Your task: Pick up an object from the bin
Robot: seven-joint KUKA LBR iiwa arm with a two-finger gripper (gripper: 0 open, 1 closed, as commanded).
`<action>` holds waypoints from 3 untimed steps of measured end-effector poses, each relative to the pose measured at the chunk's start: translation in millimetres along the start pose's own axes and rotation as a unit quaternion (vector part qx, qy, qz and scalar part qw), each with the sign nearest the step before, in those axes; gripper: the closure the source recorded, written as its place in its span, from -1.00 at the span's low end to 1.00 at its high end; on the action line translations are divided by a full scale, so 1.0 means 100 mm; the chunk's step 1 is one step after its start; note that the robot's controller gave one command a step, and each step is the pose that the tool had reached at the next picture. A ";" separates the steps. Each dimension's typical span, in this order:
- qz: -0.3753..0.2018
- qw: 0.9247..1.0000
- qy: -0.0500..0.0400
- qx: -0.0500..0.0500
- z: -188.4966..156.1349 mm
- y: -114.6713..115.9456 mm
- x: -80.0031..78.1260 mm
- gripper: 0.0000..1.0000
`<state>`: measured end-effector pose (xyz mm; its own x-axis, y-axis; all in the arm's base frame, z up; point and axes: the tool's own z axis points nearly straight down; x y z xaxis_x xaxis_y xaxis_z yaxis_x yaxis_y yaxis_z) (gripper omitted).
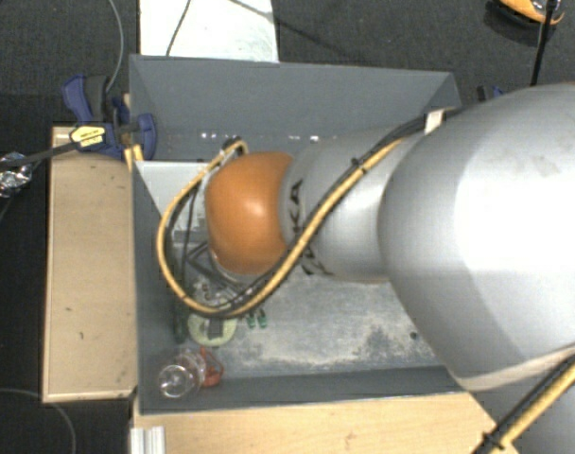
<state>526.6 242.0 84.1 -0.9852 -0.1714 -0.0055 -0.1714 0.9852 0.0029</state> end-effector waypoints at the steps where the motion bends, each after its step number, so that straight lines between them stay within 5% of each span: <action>1: -0.001 1.000 0.000 0.000 -0.14 0.00 -0.05 1.00; 3: -0.002 1.000 -0.002 -0.001 -0.34 0.05 -0.04 1.00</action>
Offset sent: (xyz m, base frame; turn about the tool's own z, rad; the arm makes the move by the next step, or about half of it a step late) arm 0.0007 0.0077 0.0359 -0.0027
